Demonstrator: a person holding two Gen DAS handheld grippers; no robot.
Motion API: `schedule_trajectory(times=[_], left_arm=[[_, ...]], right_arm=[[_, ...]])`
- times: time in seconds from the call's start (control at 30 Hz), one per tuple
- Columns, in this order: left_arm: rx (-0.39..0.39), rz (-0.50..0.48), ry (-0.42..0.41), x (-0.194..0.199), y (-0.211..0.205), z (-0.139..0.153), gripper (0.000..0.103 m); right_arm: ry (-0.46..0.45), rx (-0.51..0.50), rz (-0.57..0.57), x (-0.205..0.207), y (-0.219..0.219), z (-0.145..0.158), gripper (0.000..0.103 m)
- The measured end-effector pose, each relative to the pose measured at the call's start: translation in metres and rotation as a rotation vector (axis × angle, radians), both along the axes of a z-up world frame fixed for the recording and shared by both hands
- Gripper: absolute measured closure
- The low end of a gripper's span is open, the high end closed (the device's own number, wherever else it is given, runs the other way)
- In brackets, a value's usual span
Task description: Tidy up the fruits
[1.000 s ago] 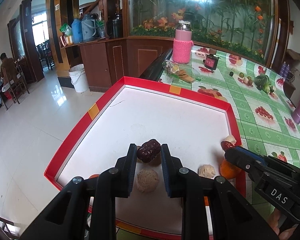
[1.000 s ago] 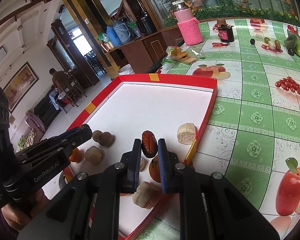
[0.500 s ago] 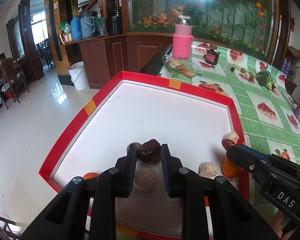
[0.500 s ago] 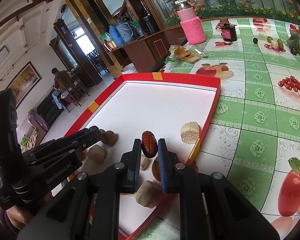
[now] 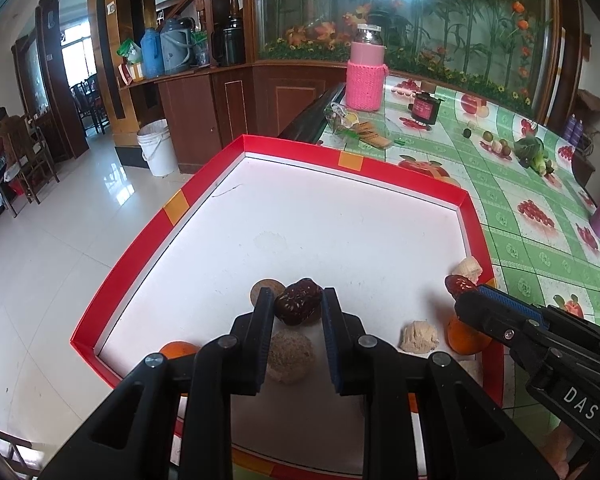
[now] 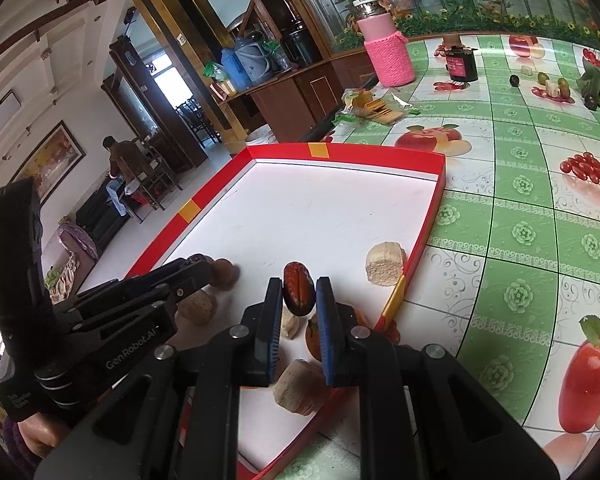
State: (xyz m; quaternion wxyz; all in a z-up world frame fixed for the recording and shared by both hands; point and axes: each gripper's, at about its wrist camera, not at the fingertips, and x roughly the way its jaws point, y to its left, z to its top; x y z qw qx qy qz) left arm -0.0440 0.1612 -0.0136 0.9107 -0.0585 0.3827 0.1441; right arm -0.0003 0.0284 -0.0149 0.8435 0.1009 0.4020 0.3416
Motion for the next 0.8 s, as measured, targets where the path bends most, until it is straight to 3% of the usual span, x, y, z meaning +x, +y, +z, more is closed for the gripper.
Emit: schedule_trajectory(times=[0.4,0.63,0.8], left_arm=[[0.001,0.008,0.020,0.0027,0.0003,-0.0050,0.079],[-0.002,0.021,0.026,0.0022,0.0019,-0.0056,0.075],[0.005,0.033,0.023,0.0010,0.0016,-0.0057,0.054]], right_arm=[[0.003,0.002,0.016,0.0003,0.0026,-0.0009,0.083],[-0.001,0.029,0.018,-0.0014,-0.0003,0.0026,0.064],[0.004,0.041,0.007,0.0002,-0.0046,0.0035,0.062]])
